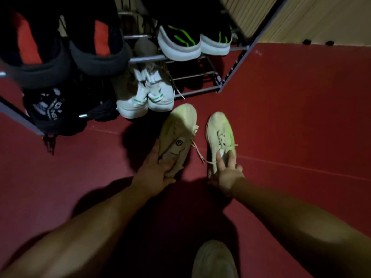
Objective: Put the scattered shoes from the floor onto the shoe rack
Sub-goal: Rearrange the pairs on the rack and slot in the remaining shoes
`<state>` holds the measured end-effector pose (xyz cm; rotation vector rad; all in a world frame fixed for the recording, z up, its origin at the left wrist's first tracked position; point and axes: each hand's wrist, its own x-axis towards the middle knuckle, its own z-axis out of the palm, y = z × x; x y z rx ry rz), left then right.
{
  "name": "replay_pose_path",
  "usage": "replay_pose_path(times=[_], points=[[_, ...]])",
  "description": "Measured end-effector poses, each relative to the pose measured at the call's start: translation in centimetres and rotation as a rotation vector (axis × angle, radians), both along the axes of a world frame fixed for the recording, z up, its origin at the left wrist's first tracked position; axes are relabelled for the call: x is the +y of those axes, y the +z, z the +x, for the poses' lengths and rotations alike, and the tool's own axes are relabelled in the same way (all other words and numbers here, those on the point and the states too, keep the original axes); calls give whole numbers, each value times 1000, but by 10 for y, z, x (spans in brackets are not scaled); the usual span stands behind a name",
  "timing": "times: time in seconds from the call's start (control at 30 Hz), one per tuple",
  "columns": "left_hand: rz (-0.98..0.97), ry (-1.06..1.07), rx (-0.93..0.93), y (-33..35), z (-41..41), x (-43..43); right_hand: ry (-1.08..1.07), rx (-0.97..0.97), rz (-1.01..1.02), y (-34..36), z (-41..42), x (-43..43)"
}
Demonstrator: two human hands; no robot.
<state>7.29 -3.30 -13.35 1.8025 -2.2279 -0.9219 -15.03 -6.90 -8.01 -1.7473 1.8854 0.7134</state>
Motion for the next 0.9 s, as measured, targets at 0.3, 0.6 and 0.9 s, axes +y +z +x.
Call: replay_pose_path(times=[0.3, 0.6, 0.9], points=[[66, 111, -182, 17, -53, 7, 103, -340, -175, -5, -9, -10], [-105, 274, -22, 0, -72, 13, 230, -411, -354, -40, -27, -12], [-333, 307, 361, 21, -81, 9, 36, -786, -528, -27, -58, -13]])
